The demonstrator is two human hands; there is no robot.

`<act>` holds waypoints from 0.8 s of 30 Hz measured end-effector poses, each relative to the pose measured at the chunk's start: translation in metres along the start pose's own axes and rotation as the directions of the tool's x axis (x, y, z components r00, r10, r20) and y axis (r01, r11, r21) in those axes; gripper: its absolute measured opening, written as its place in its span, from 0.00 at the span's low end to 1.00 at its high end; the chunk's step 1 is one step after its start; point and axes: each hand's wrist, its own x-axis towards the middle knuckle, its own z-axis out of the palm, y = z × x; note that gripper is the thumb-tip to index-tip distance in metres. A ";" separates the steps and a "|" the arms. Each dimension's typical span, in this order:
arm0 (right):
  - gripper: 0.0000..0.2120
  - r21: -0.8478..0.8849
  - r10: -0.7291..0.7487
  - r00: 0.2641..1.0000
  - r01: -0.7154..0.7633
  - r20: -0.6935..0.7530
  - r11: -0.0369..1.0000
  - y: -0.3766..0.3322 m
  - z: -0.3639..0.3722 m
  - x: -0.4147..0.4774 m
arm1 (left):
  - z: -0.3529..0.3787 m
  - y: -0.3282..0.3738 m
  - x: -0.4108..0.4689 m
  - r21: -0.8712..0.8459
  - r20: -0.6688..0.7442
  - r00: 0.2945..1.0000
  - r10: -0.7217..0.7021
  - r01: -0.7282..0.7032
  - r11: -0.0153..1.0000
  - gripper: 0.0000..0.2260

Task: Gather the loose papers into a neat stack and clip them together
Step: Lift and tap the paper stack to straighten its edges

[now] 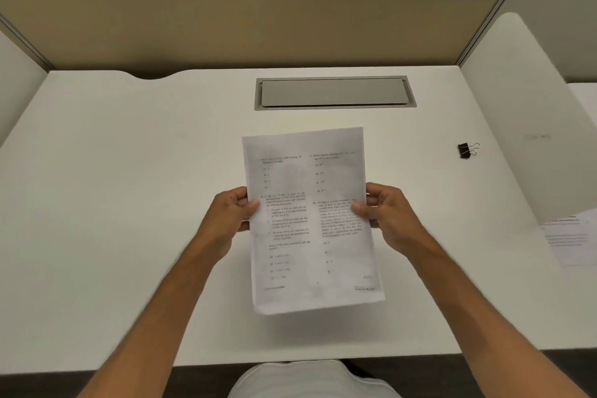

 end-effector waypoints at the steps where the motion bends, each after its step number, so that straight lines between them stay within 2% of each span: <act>1: 0.15 0.007 0.032 0.999 -0.032 0.000 0.999 0.003 -0.001 -0.001 | -0.002 -0.003 0.001 -0.015 0.037 0.999 -0.032 0.033 0.999 0.11; 4: 0.16 0.021 0.084 0.996 -0.084 -0.005 0.996 0.012 -0.002 -0.006 | -0.004 -0.008 0.003 -0.050 0.013 1.000 -0.024 0.025 0.998 0.09; 8: 0.15 0.022 0.117 0.993 -0.117 -0.016 0.993 0.023 -0.002 -0.014 | -0.001 0.000 0.014 -0.117 -0.217 0.975 0.042 -0.068 0.991 0.04; 10: 0.15 0.028 0.124 0.992 -0.123 -0.018 0.992 0.028 -0.001 -0.018 | 0.000 0.005 0.021 -0.127 -0.258 0.965 0.046 -0.082 0.988 0.03; 17: 0.15 0.021 0.134 0.989 -0.133 -0.056 0.991 0.036 -0.008 -0.032 | 0.006 0.009 0.038 -0.136 -0.226 0.974 0.036 -0.068 0.988 0.02; 24: 0.12 0.011 0.167 0.980 -0.167 -0.109 0.986 0.035 -0.039 -0.032 | 0.041 0.015 0.057 -0.130 -0.218 0.976 -0.005 -0.024 0.991 0.02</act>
